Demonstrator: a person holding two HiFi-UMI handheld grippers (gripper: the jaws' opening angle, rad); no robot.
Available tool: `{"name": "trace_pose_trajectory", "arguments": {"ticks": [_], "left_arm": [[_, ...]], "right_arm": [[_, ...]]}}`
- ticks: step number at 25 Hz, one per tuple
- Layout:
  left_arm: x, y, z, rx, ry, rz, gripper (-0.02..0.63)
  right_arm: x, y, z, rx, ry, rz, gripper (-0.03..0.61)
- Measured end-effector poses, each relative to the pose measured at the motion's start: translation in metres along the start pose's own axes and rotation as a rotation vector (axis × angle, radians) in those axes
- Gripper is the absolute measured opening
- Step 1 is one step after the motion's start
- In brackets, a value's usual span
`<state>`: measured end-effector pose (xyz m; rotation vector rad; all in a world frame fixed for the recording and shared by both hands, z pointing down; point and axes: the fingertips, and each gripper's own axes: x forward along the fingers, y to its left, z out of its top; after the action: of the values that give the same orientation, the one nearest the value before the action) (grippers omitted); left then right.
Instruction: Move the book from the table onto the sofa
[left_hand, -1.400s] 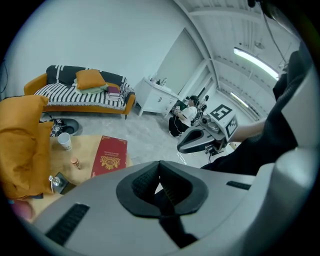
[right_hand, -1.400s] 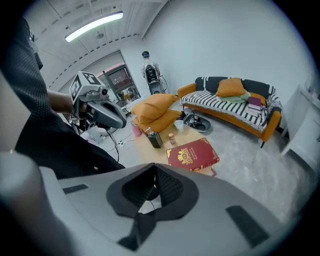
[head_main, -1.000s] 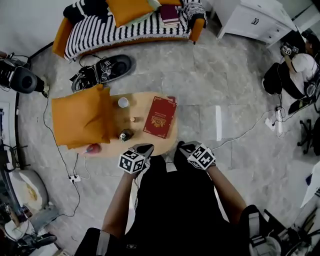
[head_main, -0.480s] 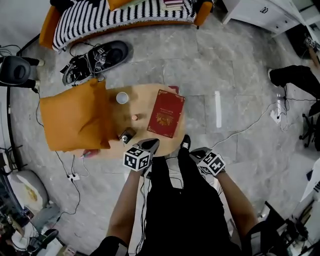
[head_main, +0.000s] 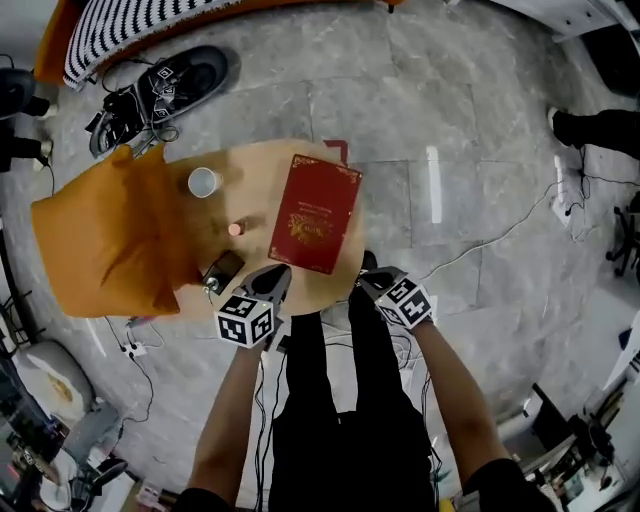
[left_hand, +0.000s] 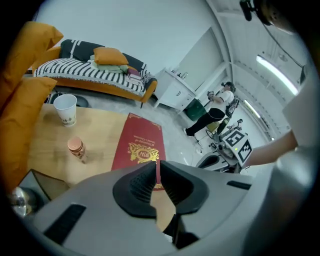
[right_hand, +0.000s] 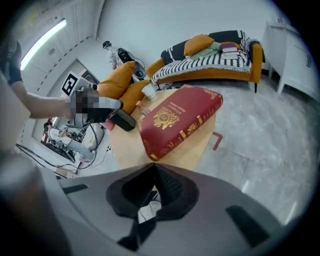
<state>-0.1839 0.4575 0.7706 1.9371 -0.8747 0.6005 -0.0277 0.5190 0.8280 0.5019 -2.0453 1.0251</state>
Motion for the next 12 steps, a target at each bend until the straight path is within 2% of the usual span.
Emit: {"name": "trace_pose_trajectory", "arguments": {"ticks": [2,4,5,12], "left_arm": [[0.016,0.013,-0.001,-0.007,0.001,0.039,0.043],[0.034,0.027,0.002,0.009,0.009,0.085,0.17],[0.042,0.033,0.003,0.025,0.016,0.109,0.205],[0.073,0.067,0.011,0.055,-0.002,0.259,0.36]], "right_arm": [[0.011,-0.018,0.002,0.011,-0.018,0.0,0.008],[0.017,-0.037,0.006,0.022,-0.045,-0.01,0.008],[0.019,-0.046,0.01,0.028,-0.061,-0.018,0.008],[0.023,-0.088,0.016,0.108,-0.182,-0.03,0.009]]}}
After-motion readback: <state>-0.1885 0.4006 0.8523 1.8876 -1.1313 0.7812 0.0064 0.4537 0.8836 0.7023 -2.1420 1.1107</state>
